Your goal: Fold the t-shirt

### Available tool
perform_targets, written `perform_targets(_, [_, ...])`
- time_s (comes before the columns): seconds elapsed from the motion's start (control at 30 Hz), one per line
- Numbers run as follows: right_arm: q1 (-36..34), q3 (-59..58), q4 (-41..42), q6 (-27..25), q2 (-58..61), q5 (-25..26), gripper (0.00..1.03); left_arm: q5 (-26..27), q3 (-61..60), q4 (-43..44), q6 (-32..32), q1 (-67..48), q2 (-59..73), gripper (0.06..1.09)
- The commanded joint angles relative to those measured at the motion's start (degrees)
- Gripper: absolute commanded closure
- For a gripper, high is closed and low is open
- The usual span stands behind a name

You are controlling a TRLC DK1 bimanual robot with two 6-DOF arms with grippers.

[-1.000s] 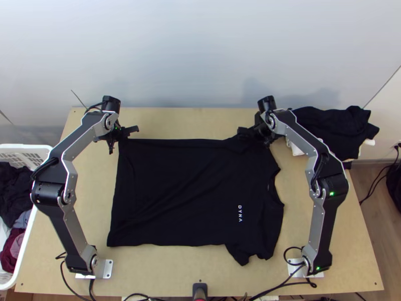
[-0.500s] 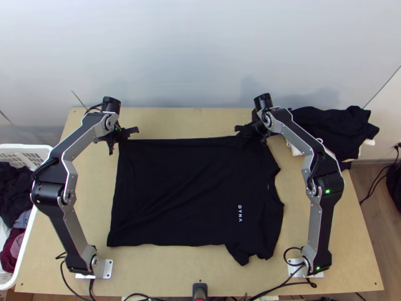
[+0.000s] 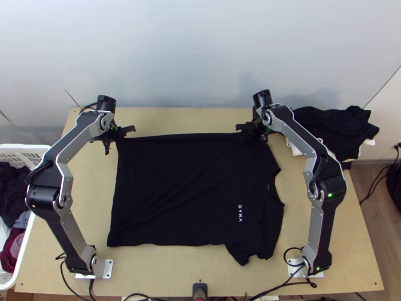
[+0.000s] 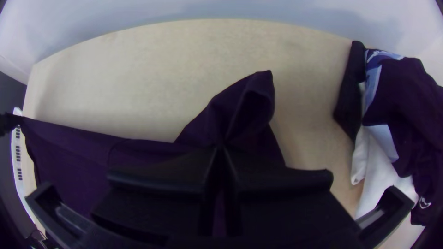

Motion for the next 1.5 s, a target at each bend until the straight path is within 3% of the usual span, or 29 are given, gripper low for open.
perform_targets(0.0, [0.0,0.2,-6.2,0.0,-2.2,-0.6,1.00,0.0,-1.5,0.1,0.2,0.6,-2.1,1.04])
perform_targets(0.4, [-0.2,-6.3,-13.8,-0.6,-12.4,-3.2,1.00,0.1,-9.2,2.7,0.1,0.0,-10.3,1.04])
perform_targets(1.47, [7.7,-38.1,-20.6,-0.4,-36.9,-6.8,1.00,1.6,-40.9,3.8,2.8,-5.6,-39.3,1.04])
